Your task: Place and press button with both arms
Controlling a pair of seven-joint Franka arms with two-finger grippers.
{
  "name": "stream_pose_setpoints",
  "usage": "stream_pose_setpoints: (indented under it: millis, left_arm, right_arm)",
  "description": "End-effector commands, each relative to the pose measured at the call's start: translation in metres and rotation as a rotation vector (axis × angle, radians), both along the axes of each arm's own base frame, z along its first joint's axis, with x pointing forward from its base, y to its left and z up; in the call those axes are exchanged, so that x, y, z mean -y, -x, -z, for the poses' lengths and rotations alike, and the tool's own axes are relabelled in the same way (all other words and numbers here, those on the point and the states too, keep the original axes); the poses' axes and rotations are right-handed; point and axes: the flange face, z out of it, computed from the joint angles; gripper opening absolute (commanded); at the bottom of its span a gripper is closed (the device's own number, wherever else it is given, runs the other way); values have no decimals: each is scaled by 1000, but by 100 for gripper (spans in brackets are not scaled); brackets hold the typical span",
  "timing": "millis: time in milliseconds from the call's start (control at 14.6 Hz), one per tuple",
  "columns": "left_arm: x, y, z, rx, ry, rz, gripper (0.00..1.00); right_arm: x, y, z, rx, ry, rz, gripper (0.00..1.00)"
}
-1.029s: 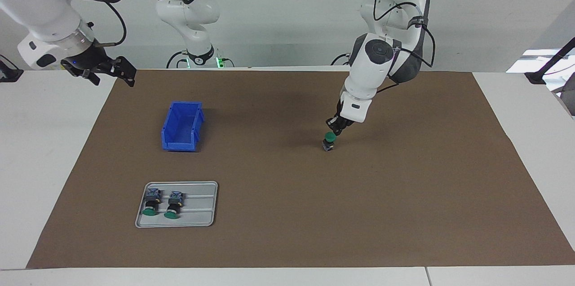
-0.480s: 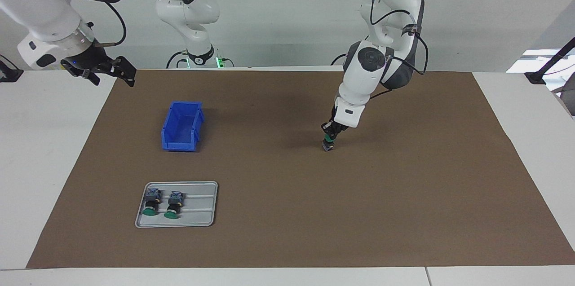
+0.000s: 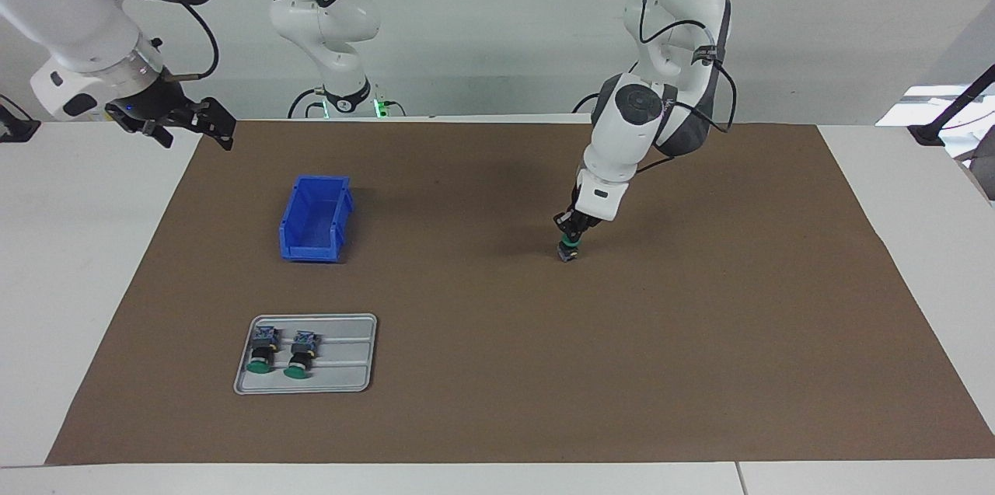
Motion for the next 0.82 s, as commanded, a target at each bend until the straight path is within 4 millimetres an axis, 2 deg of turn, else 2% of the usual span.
stream_pose_setpoints:
  millis: [0, 137, 274, 412, 549, 617, 686, 754]
  left_arm:
    - [4, 18, 23, 6, -21, 28, 0]
    - [3, 21, 30, 8, -22, 26, 0]
    - [1, 18, 27, 5, -19, 16, 0]
    - [-3, 9, 4, 9, -12, 8, 3]
    - [-24, -7, -29, 20, -4, -22, 5]
    - [-28, -11, -44, 22, -1, -26, 7]
    - [-26, -16, -57, 23, 4, -27, 16]
    - [-36, -23, -68, 16, 2, -44, 28]
  right_arm:
    - [1, 8, -1, 5, -1, -19, 99]
    - [1, 8, -1, 5, -3, -19, 99]
    - [1, 8, -1, 5, -3, -19, 99]
    - [1, 8, -1, 5, -3, -19, 99]
    - [1, 7, -1, 13, 0, -19, 99]
    - [2, 7, -1, 13, -1, -16, 99]
    - [2, 7, -2, 14, -2, -18, 99]
    - [1, 5, -2, 24, -3, -20, 99]
